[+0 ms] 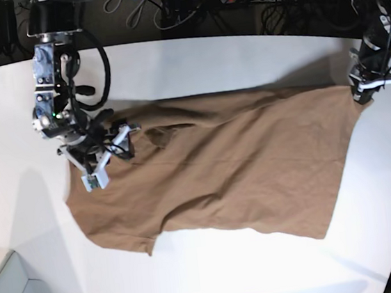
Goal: Layout the t-shirt on the table in an organized manner, then fold the t-shirt properly
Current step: 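Grasp the bunched fabric near the collar with the right gripper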
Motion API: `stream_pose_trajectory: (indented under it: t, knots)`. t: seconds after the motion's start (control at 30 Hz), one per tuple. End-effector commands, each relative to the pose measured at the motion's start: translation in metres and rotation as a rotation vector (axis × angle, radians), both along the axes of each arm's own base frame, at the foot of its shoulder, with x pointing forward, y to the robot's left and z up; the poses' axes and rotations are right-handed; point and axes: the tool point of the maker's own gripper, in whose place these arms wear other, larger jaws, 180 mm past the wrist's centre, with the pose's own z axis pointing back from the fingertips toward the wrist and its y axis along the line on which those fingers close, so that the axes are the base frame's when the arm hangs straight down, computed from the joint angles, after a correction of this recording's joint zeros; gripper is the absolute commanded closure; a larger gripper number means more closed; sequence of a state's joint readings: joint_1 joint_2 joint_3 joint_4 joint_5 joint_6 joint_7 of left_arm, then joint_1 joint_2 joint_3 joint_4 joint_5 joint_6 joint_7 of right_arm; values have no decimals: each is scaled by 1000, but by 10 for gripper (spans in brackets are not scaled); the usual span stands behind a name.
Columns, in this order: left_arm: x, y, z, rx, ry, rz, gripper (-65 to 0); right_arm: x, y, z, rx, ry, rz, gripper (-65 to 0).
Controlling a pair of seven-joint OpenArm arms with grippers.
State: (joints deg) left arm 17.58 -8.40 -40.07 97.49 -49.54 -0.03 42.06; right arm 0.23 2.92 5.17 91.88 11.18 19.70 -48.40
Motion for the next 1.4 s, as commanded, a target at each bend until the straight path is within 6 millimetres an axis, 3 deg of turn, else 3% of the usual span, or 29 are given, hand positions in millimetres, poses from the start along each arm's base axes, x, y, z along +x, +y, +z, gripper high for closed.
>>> stream_pose_trajectory:
  t: [0.0, 0.4, 0.47, 0.67, 1.07, 1.23, 1.37]
  knots:
    - [4, 4, 11, 14, -34, 1, -2, 12, 0, 11, 13, -48, -3, -356]
    - [6, 3, 11, 15, -34, -4, -2, 22, 1, -1, 42, -66, -16, -332]
    - [6, 3, 11, 15, -34, -4, -2, 21, 9, -2, 42, -65, 7, -272]
    - [6, 3, 11, 15, -35, -2, -2, 21, 18, -2, 41, -61, 34, 0]
    - [4, 3, 10, 15, -30, -2, -2, 31, 17, 7, 37, -80, 33, 0]
    - [4, 4, 10, 17, -29, -2, -2, 32, 7, 6, -3, -43, 44, -1]
    - [1, 5, 0, -2, -8, 8, -2, 34, 5, 8, -4, -42, 37, -118]
